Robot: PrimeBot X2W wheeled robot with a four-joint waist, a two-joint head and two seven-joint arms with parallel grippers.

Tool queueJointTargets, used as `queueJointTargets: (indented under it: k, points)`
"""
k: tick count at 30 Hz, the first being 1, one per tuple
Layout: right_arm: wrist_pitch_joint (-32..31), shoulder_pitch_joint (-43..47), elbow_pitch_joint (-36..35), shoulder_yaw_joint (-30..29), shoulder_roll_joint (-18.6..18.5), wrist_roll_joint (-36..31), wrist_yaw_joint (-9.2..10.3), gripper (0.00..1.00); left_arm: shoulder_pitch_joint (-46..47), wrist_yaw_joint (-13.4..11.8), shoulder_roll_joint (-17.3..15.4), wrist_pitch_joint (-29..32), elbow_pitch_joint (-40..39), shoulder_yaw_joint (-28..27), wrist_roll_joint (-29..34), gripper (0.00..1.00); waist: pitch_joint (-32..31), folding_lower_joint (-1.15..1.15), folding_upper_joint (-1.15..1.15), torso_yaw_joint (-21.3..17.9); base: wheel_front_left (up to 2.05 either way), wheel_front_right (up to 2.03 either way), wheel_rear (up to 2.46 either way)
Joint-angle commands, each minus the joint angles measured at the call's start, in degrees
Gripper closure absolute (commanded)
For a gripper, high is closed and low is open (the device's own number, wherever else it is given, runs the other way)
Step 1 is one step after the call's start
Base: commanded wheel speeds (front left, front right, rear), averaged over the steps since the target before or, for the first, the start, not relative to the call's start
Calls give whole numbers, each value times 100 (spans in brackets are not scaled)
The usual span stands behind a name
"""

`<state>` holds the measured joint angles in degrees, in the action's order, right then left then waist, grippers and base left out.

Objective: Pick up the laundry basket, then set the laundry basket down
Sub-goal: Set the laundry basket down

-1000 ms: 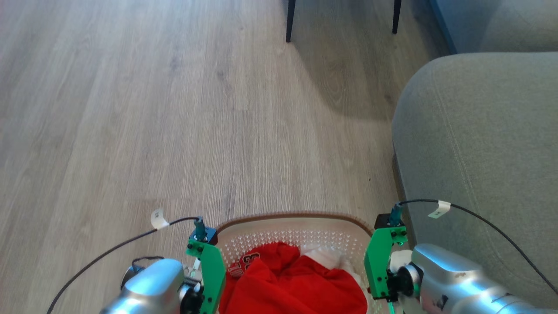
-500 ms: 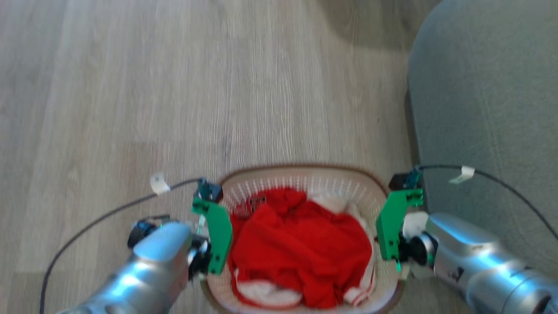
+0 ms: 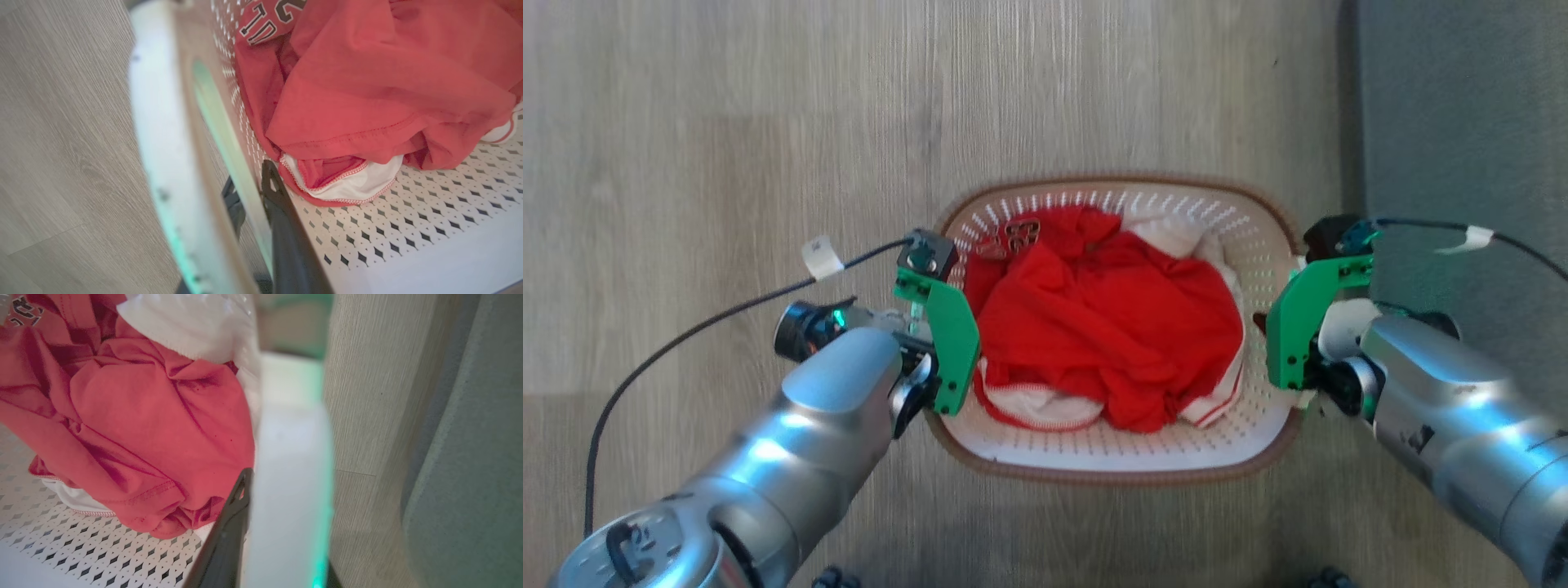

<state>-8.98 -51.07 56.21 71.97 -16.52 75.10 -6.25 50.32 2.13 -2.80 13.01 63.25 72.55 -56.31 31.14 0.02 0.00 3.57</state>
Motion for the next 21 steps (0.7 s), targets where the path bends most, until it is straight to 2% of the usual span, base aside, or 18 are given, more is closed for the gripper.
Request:
queueJointTargets:
  k: [1, 16, 21]
  points:
    - [159, -5, -183, 43, 20, -127, -124, 100, 166, 35, -9, -64, -202, 35, 163, 100, 463, -2, 0, 64, 0, 0, 0]
    - [968, -371, -19, 79, 85, -207, -124, 100, 593, -352, -9, -857, -421, 72, 452, 100, 1602, -2, 0, 46, 0, 0, 0]
    - [1130, -491, 23, 86, 79, -173, -124, 100, 729, -401, -9, -993, -427, 76, 492, 100, 1842, -2, 0, 49, 0, 0, 0]
